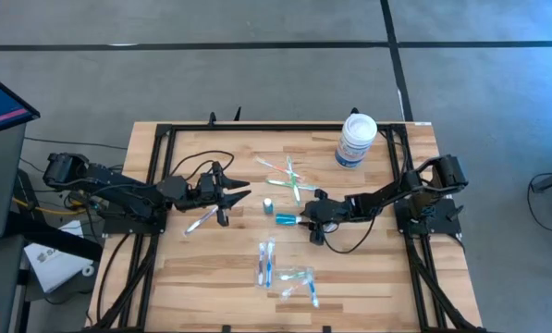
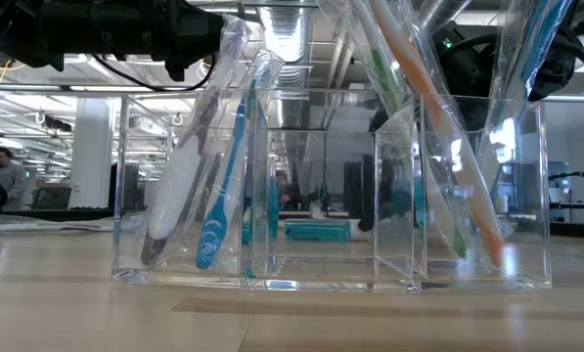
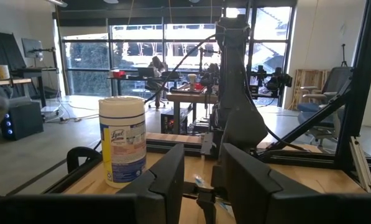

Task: Pick & Place toothbrushing station
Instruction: Put the blue mouthwash bottle into the transparent organizer

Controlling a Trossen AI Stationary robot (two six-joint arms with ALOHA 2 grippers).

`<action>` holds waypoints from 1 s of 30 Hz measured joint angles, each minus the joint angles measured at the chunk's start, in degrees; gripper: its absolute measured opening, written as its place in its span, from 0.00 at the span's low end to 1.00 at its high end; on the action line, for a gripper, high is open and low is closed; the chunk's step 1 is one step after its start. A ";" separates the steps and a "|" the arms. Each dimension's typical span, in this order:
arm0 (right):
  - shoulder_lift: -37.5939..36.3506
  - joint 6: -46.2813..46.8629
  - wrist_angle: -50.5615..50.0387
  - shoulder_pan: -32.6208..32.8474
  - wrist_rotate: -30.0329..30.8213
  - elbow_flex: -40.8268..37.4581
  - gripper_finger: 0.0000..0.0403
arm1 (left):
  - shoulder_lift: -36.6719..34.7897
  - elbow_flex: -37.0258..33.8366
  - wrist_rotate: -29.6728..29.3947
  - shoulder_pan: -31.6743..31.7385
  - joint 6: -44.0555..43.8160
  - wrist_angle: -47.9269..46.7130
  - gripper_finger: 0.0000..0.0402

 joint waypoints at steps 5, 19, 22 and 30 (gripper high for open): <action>-0.02 -1.02 0.77 -0.02 -1.03 0.00 0.38 | 0.00 0.00 0.00 -0.01 0.00 0.00 0.26; 0.03 -1.67 0.23 -0.02 -1.02 0.00 0.34 | 0.00 0.00 0.04 0.00 -0.02 -0.04 0.26; 0.03 -1.69 0.23 -0.01 -1.03 0.00 0.32 | 0.00 0.00 0.07 -0.02 -0.02 -0.04 0.26; 0.03 -1.67 0.35 -0.04 -0.96 0.01 0.21 | 0.00 0.00 0.09 -0.01 -0.02 -0.07 0.26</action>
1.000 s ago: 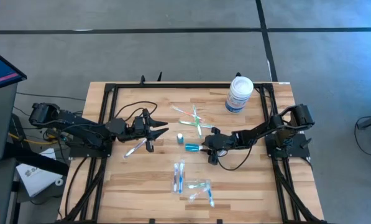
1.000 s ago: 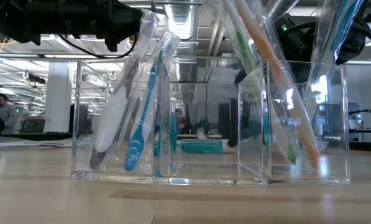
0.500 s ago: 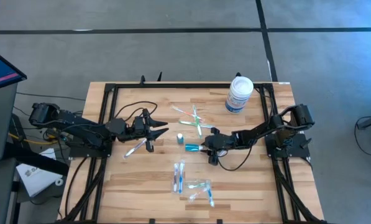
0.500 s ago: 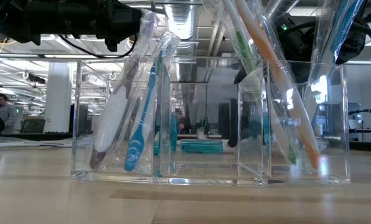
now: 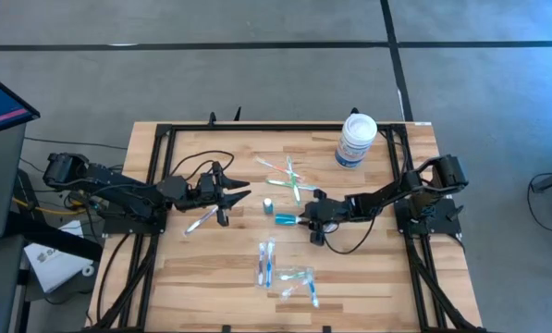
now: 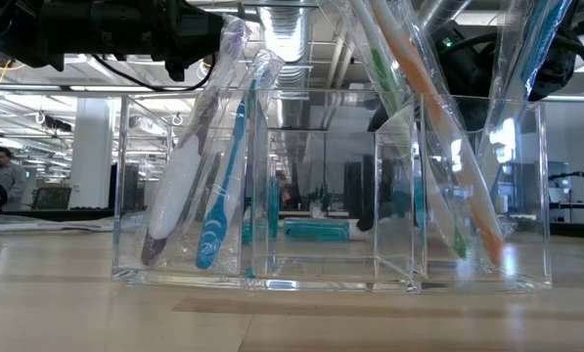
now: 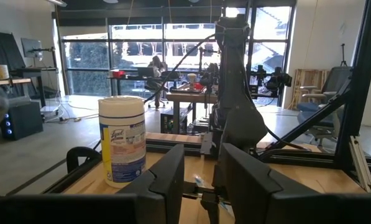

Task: Pick & Place toothbrushing station
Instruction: Put the blue mouthwash bottle into the transparent organizer

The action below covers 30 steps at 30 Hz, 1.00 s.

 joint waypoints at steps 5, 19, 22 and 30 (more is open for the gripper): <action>-0.17 -0.54 0.76 -0.04 0.07 0.26 0.09 | 0.00 0.00 0.11 0.01 0.00 -0.04 0.26; 0.07 -1.63 3.56 -0.02 -3.00 -0.03 0.14 | 0.00 0.00 0.15 0.00 0.00 -0.17 0.26; 0.09 -2.84 3.84 0.11 -3.33 -0.03 0.17 | 0.00 0.00 0.12 0.01 0.00 -0.20 0.26; 0.09 -2.42 4.37 0.12 -3.32 2.03 0.27 | 0.00 0.00 -0.11 -0.02 0.00 -0.24 0.26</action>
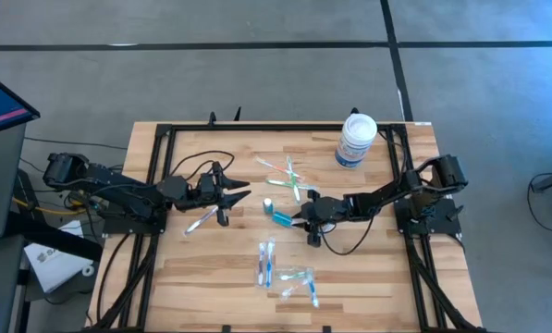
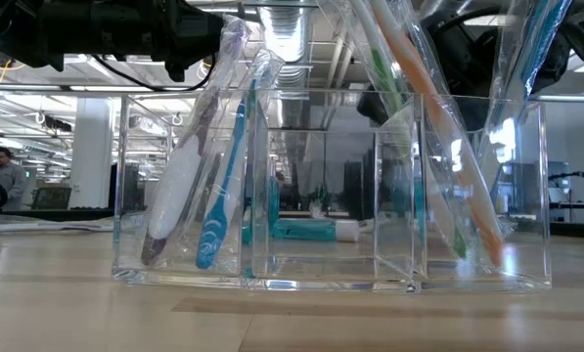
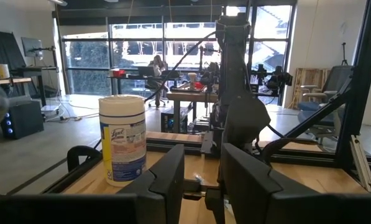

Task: Pick & Place toothbrushing station
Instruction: Put the blue mouthwash bottle into the transparent organizer

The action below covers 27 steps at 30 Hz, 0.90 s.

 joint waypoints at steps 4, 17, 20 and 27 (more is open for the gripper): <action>0.00 0.92 -1.79 0.38 0.02 1.39 0.34 | 0.00 0.00 0.02 0.02 0.00 -0.03 0.26; 0.00 3.05 -3.60 0.54 0.42 1.51 0.51 | 0.00 0.00 0.07 0.02 0.00 -0.09 0.26; -0.01 3.73 -4.63 0.54 0.96 1.51 0.51 | 0.00 0.00 0.08 0.02 0.00 -0.09 0.26; -0.02 4.56 -5.40 0.75 1.95 1.51 0.49 | 0.01 0.00 0.11 0.01 0.00 -0.11 0.26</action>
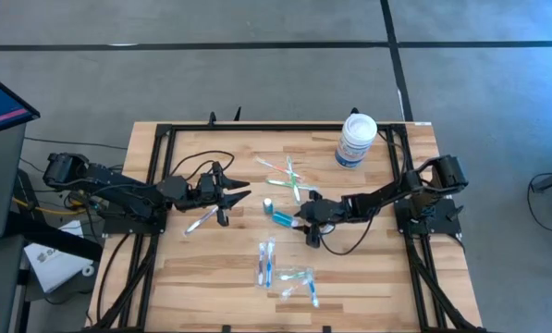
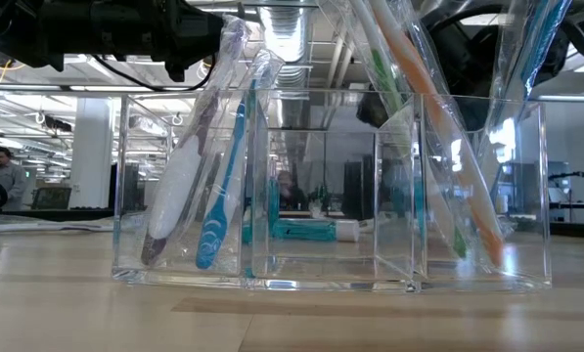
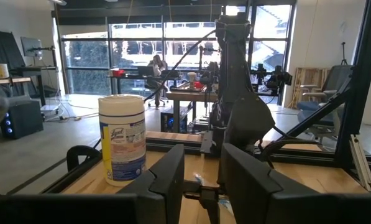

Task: Pick & Place toothbrushing station
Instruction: Put the blue mouthwash bottle into the transparent organizer

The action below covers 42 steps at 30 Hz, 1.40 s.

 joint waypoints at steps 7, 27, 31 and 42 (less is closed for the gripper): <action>0.00 1.33 1.01 0.33 -0.01 0.00 0.46 | -0.01 0.00 0.19 0.01 0.00 -0.02 0.26; 10.03 0.83 -1.37 0.18 0.23 6.85 0.45 | 0.01 -0.20 -0.09 0.01 -1.05 -0.03 0.26; 9.95 0.83 -2.62 0.03 0.17 7.39 0.43 | 0.01 -0.31 -0.07 0.03 -1.04 -0.02 0.26; 9.51 0.85 -4.99 -0.06 0.09 7.34 0.22 | 0.01 -0.42 -0.04 0.03 -1.03 0.00 0.26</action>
